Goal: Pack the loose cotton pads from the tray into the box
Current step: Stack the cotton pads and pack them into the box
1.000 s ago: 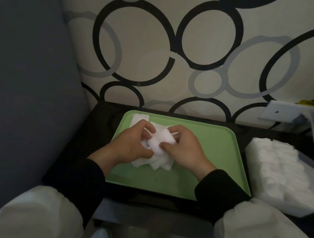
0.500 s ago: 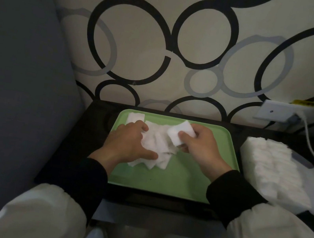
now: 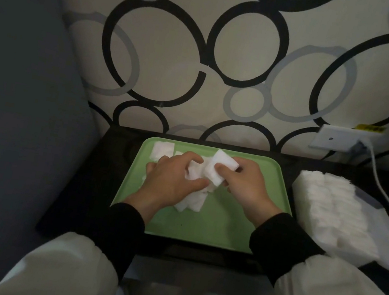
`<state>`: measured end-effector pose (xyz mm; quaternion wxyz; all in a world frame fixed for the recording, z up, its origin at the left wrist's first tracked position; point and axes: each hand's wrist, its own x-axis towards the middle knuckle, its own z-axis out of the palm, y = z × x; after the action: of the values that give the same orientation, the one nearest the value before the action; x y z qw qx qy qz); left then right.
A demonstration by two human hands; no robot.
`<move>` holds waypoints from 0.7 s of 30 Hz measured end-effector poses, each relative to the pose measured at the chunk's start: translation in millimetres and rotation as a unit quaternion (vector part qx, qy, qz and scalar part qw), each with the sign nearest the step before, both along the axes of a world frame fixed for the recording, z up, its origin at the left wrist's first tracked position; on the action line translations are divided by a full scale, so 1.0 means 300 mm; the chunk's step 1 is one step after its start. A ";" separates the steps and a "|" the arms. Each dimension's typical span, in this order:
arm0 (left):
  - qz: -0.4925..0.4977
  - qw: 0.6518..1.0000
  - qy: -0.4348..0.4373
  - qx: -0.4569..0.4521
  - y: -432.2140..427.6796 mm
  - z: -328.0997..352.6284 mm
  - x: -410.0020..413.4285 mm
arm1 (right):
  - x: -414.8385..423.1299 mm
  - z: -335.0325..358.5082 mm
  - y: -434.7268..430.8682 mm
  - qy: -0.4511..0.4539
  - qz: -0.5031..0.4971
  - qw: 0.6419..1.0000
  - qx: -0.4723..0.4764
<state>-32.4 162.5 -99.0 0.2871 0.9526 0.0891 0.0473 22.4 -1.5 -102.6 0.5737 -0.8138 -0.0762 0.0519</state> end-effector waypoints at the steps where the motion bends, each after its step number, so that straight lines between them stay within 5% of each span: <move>1: 0.005 1.000 -0.006 -0.017 -0.005 -0.002 0.004 | 0.001 0.001 -0.002 0.006 0.010 1.000 0.001; 6: 0.047 0.997 -0.048 -0.038 -0.023 -0.004 0.016 | 0.010 -0.006 -0.011 0.028 0.012 1.000 -0.002; 11: 0.059 0.960 -0.138 -0.238 -0.011 0.044 0.001 | 0.003 0.019 -0.049 0.033 0.002 0.999 0.022; 16: 0.015 0.897 -0.085 -0.433 -0.008 0.088 -0.037 | -0.010 0.044 -0.083 0.066 0.058 0.993 0.074; 21: 0.003 0.865 -0.043 -0.500 -0.036 0.110 -0.065 | -0.025 0.054 -0.085 0.101 0.096 0.985 0.100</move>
<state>-52.0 151.6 -66.0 0.7279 0.6785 0.0911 0.0381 14.8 -27.1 -86.4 0.6493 -0.7318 -0.1004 0.1811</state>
